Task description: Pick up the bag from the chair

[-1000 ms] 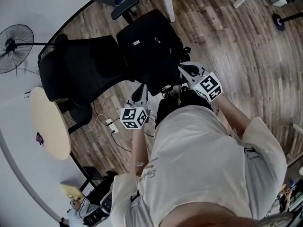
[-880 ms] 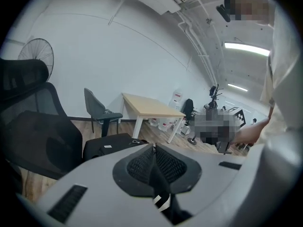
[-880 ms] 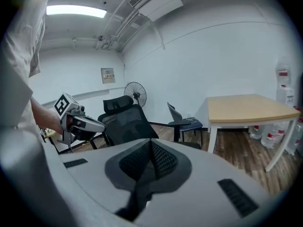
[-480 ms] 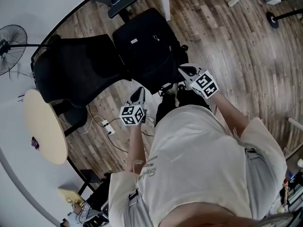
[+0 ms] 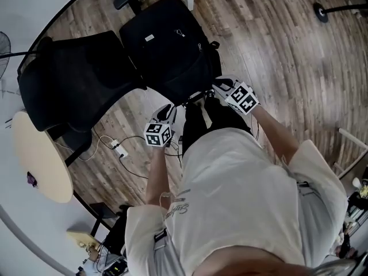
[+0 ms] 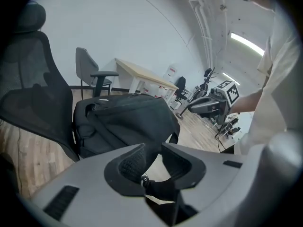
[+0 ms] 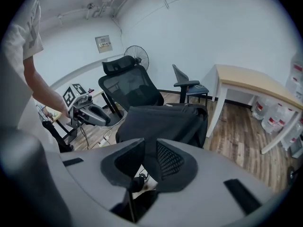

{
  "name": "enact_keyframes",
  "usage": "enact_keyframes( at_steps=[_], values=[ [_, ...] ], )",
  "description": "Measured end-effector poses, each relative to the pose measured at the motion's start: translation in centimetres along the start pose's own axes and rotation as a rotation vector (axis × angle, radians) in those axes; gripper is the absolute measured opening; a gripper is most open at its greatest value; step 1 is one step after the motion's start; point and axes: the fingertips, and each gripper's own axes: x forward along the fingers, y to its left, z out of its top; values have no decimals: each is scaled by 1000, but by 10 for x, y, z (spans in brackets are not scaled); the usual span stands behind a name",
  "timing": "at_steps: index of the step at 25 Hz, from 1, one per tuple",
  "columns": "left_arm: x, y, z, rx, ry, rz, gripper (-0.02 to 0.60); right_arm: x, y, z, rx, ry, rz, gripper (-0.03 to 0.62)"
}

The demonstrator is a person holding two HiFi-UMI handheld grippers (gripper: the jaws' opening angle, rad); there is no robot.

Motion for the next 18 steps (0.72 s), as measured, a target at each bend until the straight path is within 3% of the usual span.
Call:
enact_keyframes(
  at_steps=[1,2,12,18],
  values=[
    [3,2,-5,-8,15,-4,140,3,0,-8,12,21,3,83],
    [5,5,-10,-17,28,-5,164,5,-1,-16,22,43,5,111],
    [37,30,-52,-106,123,-31,164,34,-28,-70,88,168,-4,115],
    [61,24,-63,-85,179,-95,164,51,-27,-82,92,215,84,107]
  ],
)
